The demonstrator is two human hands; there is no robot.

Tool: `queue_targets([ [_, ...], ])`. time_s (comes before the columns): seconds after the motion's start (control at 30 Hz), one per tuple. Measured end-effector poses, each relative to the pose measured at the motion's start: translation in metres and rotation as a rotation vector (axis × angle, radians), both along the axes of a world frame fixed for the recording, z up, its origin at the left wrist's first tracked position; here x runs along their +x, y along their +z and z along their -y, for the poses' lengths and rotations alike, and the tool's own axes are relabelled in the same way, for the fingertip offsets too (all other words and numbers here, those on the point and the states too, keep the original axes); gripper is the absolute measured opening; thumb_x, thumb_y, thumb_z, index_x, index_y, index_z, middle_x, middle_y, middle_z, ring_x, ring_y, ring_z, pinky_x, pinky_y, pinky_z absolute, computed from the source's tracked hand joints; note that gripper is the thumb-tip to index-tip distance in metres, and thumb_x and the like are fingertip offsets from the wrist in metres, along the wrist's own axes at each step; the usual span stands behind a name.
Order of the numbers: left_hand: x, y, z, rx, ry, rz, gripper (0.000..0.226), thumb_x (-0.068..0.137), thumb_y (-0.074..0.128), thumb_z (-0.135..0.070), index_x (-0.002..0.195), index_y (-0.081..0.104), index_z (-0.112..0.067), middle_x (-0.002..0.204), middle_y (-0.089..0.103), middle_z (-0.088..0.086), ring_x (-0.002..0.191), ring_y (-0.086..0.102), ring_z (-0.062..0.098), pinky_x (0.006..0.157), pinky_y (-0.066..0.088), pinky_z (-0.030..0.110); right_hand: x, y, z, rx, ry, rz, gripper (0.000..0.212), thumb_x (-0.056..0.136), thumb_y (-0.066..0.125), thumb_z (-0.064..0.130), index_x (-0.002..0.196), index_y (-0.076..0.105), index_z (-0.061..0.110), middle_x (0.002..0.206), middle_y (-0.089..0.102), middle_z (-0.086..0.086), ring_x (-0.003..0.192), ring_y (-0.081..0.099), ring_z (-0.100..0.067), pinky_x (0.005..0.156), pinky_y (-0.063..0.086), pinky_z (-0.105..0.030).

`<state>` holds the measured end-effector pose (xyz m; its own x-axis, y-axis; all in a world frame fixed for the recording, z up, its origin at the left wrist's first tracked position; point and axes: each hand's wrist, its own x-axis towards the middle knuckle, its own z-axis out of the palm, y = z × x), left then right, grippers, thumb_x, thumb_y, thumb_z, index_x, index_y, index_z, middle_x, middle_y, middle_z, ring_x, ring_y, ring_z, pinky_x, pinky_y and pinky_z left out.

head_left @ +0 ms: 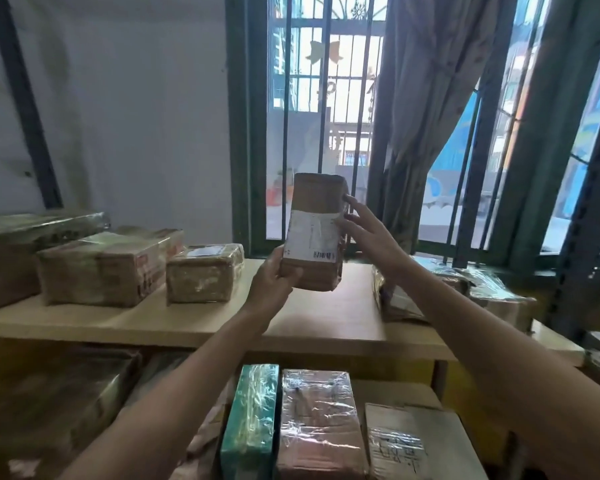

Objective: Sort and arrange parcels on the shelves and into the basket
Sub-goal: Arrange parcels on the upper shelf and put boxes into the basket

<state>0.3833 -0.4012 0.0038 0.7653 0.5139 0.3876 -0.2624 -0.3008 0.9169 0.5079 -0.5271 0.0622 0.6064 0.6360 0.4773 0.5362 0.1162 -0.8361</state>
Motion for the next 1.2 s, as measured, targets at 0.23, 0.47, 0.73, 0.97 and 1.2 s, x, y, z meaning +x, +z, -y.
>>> queue_targets([
  [0.23, -0.008, -0.002, -0.012, 0.056, 0.026, 0.038, 0.045, 0.09, 0.054, -0.007, 0.13, 0.044, -0.025, 0.12, 0.056, -0.002, 0.118, 0.048, 0.015, 0.084, 0.043, 0.02, -0.003, -0.003, -0.012, -0.031, -0.002, -0.044, 0.056, 0.089, 0.052, 0.047, 0.141, 0.032, 0.039, 0.123, 0.056, 0.01, 0.101, 0.058, -0.011, 0.069, 0.051, -0.03],
  [0.47, -0.018, 0.005, -0.012, 0.977, 0.326, 0.132, 0.074, 0.07, 0.066, -0.057, 0.132, 0.047, -0.022, 0.131, 0.052, 0.002, 0.121, 0.04, 0.019, 0.102, 0.029, 0.037, -0.009, 0.003, -0.024, 0.272, 0.189, -0.624, 0.023, 0.096, 0.043, 0.038, 0.108, 0.056, 0.023, 0.096, 0.065, 0.002, 0.086, 0.065, -0.017, 0.067, 0.056, -0.033],
  [0.73, -0.005, 0.008, -0.041, -0.464, -0.228, 0.061, 0.022, 0.097, 0.041, -0.02, 0.112, 0.058, -0.018, 0.114, 0.062, 0.007, 0.097, 0.062, 0.022, 0.071, 0.056, 0.034, -0.008, 0.002, -0.015, -0.03, -0.22, 0.003, 0.038, 0.097, 0.039, 0.043, 0.119, 0.063, 0.023, 0.11, 0.066, 0.0, 0.096, 0.064, -0.011, 0.067, 0.05, -0.018],
  [0.97, -0.002, 0.006, -0.046, -0.108, 0.113, 0.064, 0.031, 0.097, 0.039, -0.02, 0.123, 0.055, -0.012, 0.111, 0.061, 0.01, 0.093, 0.06, 0.019, 0.079, 0.053, 0.035, -0.009, -0.015, -0.019, -0.282, -0.233, 0.1, 0.042, 0.092, 0.05, 0.042, 0.128, 0.057, 0.021, 0.126, 0.061, -0.002, 0.109, 0.06, -0.018, 0.088, 0.05, -0.034],
  [1.2, -0.01, 0.005, -0.036, 0.449, 0.339, -0.102, 0.049, 0.092, 0.047, -0.041, 0.13, 0.049, -0.011, 0.115, 0.064, 0.014, 0.098, 0.057, 0.021, 0.074, 0.033, 0.019, -0.018, -0.029, -0.048, -0.345, -0.124, -0.32, 0.032, 0.092, 0.052, 0.039, 0.122, 0.045, 0.03, 0.119, 0.057, -0.011, 0.083, 0.064, -0.028, 0.056, 0.059, -0.041],
])
